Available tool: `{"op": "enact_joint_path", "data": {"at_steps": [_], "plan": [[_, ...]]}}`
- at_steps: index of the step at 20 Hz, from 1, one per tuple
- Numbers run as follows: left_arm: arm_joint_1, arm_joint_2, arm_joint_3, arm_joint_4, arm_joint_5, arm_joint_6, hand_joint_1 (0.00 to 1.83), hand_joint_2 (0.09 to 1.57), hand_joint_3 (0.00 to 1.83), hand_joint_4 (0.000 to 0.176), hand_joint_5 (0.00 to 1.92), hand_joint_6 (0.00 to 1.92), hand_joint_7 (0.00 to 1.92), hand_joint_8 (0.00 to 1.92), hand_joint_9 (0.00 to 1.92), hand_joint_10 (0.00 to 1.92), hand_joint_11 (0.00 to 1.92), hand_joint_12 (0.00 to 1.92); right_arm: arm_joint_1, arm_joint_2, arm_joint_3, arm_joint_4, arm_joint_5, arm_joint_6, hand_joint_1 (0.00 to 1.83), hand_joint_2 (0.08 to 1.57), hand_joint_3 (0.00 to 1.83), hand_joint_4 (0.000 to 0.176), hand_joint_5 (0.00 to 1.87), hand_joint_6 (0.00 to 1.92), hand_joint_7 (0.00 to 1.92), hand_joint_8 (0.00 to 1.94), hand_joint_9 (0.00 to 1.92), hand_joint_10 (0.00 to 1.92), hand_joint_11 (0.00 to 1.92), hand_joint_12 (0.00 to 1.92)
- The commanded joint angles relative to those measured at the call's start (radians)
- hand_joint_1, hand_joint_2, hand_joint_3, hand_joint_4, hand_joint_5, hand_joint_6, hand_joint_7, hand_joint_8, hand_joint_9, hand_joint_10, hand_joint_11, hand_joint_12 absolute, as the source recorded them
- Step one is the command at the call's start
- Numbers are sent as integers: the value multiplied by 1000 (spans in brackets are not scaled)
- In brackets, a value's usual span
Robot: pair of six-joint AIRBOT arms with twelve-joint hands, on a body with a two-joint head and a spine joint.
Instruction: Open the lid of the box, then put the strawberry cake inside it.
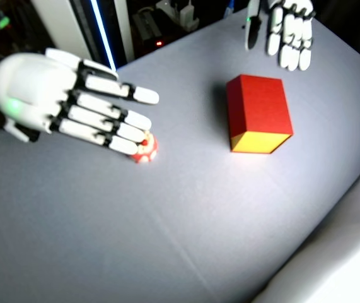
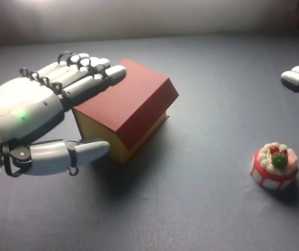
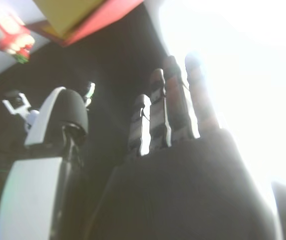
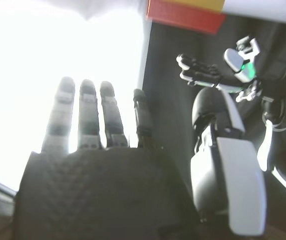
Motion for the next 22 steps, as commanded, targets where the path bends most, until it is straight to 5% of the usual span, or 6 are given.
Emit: {"op": "enact_joint_path", "data": {"at_steps": [1, 4, 6, 7, 11, 22], "plan": [[-15, -4, 6, -13, -100, 0, 289, 1222, 7, 156, 0, 0, 0, 0, 0, 0, 0, 0, 13, 1, 6, 7, 103, 0, 339, 1294, 13, 0, 0, 0, 0, 0, 0, 0, 0, 0], [-32, -21, 21, -13, -66, 0, 399, 1193, 0, 157, 0, 0, 0, 0, 0, 0, 0, 0, 17, -4, 9, 4, 93, 0, 399, 1282, 3, 0, 0, 0, 0, 0, 0, 0, 0, 0], [-46, -43, 39, -20, -40, 0, 478, 1158, 0, 143, 0, 0, 0, 0, 0, 0, 0, 0, 17, -6, 11, 5, 88, 0, 390, 1289, 5, 0, 0, 0, 0, 0, 0, 0, 0, 0], [-58, -57, 51, -24, -20, 0, 569, 1131, 0, 169, 0, 0, 0, 0, 0, 0, 0, 0, 17, -8, 11, 5, 86, 0, 390, 1290, 5, 0, 0, 0, 0, 0, 0, 0, 0, 0], [-84, -108, 94, -54, 52, 9, 834, 1085, 0, 176, 0, 0, 0, 0, 0, 0, 0, 0, 17, -15, 14, 5, 81, 0, 378, 1296, 7, 0, 0, 0, 0, 0, 0, 0, 0, 0], [-118, -190, 153, -118, 78, 21, 815, 1130, 4, 176, 0, 0, 0, 0, 0, 0, 0, 0, 0, -18, 15, 23, 81, 3, 263, 1331, 12, 0, 0, 0, 0, 0, 0, 0, 0, 0]]}}
